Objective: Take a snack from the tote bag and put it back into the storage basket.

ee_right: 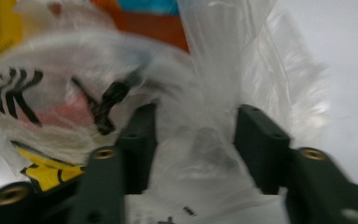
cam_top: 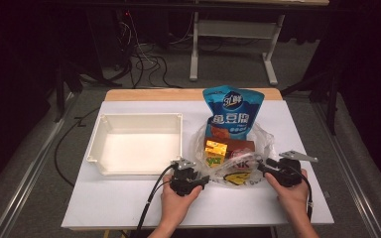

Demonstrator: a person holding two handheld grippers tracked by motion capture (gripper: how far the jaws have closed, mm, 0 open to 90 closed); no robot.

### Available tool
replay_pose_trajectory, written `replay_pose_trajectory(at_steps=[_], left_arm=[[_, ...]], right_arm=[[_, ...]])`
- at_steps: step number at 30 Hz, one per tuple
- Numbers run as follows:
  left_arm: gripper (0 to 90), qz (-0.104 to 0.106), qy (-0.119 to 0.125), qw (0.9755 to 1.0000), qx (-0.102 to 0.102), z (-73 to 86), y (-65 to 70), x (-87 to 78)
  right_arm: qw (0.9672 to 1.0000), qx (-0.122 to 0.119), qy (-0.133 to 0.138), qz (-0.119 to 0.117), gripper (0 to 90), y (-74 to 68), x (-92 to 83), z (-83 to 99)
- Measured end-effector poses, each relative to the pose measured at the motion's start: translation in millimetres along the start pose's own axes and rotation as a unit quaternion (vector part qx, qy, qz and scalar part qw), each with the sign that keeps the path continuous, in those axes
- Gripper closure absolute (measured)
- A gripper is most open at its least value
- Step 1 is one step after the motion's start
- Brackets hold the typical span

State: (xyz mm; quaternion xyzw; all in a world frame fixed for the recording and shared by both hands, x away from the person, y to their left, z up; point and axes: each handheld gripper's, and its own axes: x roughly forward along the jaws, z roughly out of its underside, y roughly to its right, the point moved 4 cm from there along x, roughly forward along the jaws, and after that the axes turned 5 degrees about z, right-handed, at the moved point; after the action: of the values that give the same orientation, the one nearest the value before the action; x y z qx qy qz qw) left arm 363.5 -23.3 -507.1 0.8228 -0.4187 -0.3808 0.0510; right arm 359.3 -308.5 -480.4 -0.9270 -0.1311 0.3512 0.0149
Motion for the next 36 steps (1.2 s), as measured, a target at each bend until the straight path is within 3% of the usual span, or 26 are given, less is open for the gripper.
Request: replay_pose_trajectory(at_steps=[1, 2, 5, 12, 13, 15, 16, 17, 18, 19, 21, 25, 27, 28, 30, 32, 34, 36], left_arm=[[76.9, -0.003, -0.012, 0.9999, 0.005, -0.3, -1.6, 0.4], [83.0, -0.003, -0.012, 0.9999, 0.005, -0.3, -1.6, 0.4], [88.7, 0.009, -0.029, 0.9995, 0.007, -1.0, -6.6, -1.7], [89.5, -0.001, -0.039, 0.9992, 0.014, -0.9, -13.2, -9.8], [89.6, -0.012, -0.040, 0.9989, 0.022, -0.3, -14.8, -12.0], [89.6, -0.020, -0.039, 0.9988, 0.021, -0.3, -17.4, -14.5], [89.5, -0.017, -0.038, 0.9989, 0.020, -0.1, -18.1, -15.0], [88.9, -0.011, -0.036, 0.9991, 0.020, 0.2, -17.9, -15.0], [85.0, 0.002, -0.031, 0.9993, 0.020, 0.4, -17.0, -14.9], [78.1, 0.014, -0.026, 0.9993, 0.020, 0.2, -16.1, -15.5], [69.6, 0.042, -0.007, 0.9990, 0.016, -2.3, -12.6, -17.0], [54.3, 0.036, 0.032, 0.9988, 0.010, -9.8, -7.0, -20.9], [52.9, 0.037, 0.042, 0.9984, 0.011, -11.8, -5.1, -22.8], [53.2, 0.036, 0.040, 0.9985, 0.009, -12.4, -4.4, -21.8], [58.4, 0.025, 0.021, 0.9993, 0.015, -12.0, -4.7, -17.6], [72.3, 0.022, 0.003, 0.9996, 0.017, -10.7, -6.3, -15.0], [82.2, 0.041, -0.006, 0.9991, 0.012, -9.5, -6.4, -14.1], [86.8, 0.044, -0.017, 0.9987, 0.019, -7.6, -5.6, -12.5]], right_arm=[[0.9999, -0.006, -0.009, -0.001, 73.2, -0.9, 3.0, 1.5], [0.9999, -0.006, -0.009, -0.001, 73.2, -0.9, 3.0, 1.5], [0.9982, -0.036, -0.037, 0.032, 90.0, 3.2, 6.5, 6.4], [0.9967, -0.023, -0.013, 0.076, 90.0, 25.9, -16.7, 1.7], [0.9956, -0.016, -0.016, 0.091, 90.0, 35.4, -21.2, 2.8], [0.9928, -0.015, -0.020, 0.117, 90.0, 44.8, -23.6, 5.3], [0.9928, -0.010, -0.022, 0.117, 90.0, 50.4, -24.5, 7.0], [0.9946, 0.014, -0.017, 0.101, 90.0, 53.3, -27.1, 8.0], [0.9965, 0.036, 0.006, 0.075, 88.7, 51.3, -32.9, 6.6], [0.9977, 0.036, 0.033, 0.047, 83.3, 45.3, -39.9, 3.2], [0.9965, 0.020, 0.081, -0.001, 67.6, 26.9, -52.4, -4.7], [0.9896, -0.008, 0.137, -0.043, 45.3, -6.5, -58.9, -18.5], [0.9883, -0.012, 0.140, -0.059, 32.3, -19.9, -53.1, -23.3], [0.9897, -0.016, 0.129, -0.058, 29.4, -25.8, -47.7, -24.1], [0.9936, -0.025, 0.104, -0.035, 35.5, -33.1, -36.3, -22.1], [0.9954, -0.029, 0.085, -0.032, 60.5, -34.4, -29.3, -17.2], [0.9967, -0.036, 0.065, -0.034, 79.8, -33.2, -27.8, -11.1], [0.9973, -0.048, 0.047, -0.030, 90.0, -31.6, -28.0, -5.7]])
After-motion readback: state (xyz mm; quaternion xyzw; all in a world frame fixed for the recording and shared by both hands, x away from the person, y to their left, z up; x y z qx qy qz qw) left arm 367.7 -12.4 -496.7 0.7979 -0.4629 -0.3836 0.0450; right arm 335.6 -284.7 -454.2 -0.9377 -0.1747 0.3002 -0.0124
